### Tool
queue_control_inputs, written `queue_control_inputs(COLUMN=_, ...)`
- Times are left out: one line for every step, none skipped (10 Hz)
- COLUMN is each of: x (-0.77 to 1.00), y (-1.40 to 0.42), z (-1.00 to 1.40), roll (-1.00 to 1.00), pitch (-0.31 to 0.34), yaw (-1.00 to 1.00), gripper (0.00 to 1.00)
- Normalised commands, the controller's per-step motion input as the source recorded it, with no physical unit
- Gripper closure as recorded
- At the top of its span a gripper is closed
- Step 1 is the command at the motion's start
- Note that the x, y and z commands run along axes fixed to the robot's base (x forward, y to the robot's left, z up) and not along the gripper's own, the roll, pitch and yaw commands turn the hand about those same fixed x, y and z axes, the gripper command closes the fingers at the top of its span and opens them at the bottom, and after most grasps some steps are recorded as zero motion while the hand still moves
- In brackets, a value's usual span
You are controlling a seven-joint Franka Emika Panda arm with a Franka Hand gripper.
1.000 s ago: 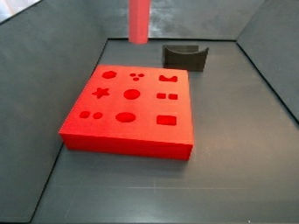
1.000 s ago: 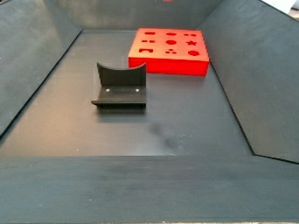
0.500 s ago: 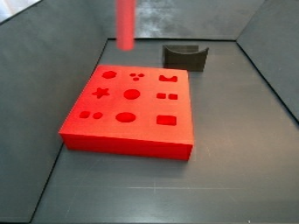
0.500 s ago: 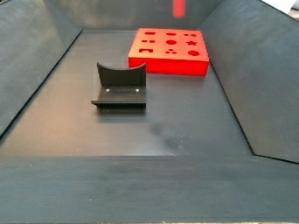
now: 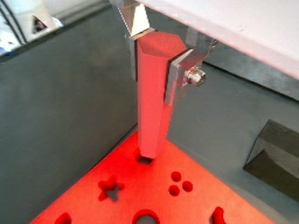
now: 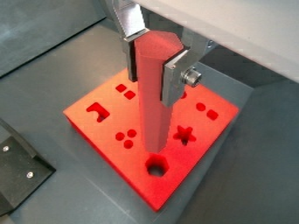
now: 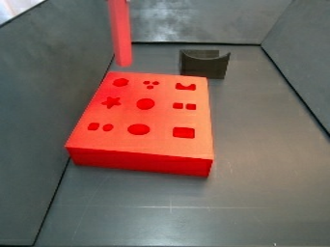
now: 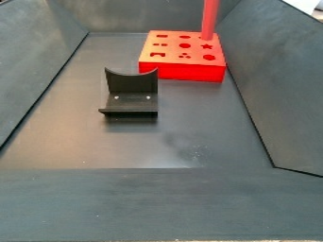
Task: Pick up the hexagon object. Move up. Move to above the board. Insert the hexagon object.
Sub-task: Insert the hexagon object.
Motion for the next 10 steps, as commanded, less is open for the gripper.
queue_control_inputs(x=-0.22, y=0.29, z=-0.37, roll=-0.14, pitch=-0.396, yaw=-0.01, gripper=1.0)
queue_control_inputs(x=0.0, y=0.0, z=-0.46, roll=0.0, pitch=-0.237, yaw=0.05, gripper=1.0)
queue_control_inputs(x=0.0, y=-0.14, z=-0.41, roll=0.13, pitch=-0.149, yaw=0.21, gripper=1.0)
queue_control_inputs(x=0.0, y=-0.19, z=-0.37, roll=0.14, pitch=-0.123, yaw=0.23, gripper=1.0)
queue_control_inputs(x=-0.08, y=0.0, z=-0.32, roll=0.08, pitch=-0.126, yaw=0.18, gripper=1.0)
queue_control_inputs(x=-0.09, y=0.0, z=-0.19, roll=0.08, pitch=-0.06, yaw=0.19, gripper=1.0)
queue_control_inputs(x=0.0, y=0.0, z=-0.09, roll=0.01, pitch=-0.01, yaw=0.14, gripper=1.0)
queue_control_inputs(x=-0.03, y=0.09, z=-0.11, roll=0.0, pitch=-0.004, yaw=0.04, gripper=1.0)
queue_control_inputs(x=-0.21, y=0.0, z=-0.1, roll=0.01, pitch=-0.013, yaw=0.0, gripper=1.0)
queue_control_inputs(x=-0.23, y=0.0, z=-0.13, roll=0.01, pitch=-0.021, yaw=0.0, gripper=1.0)
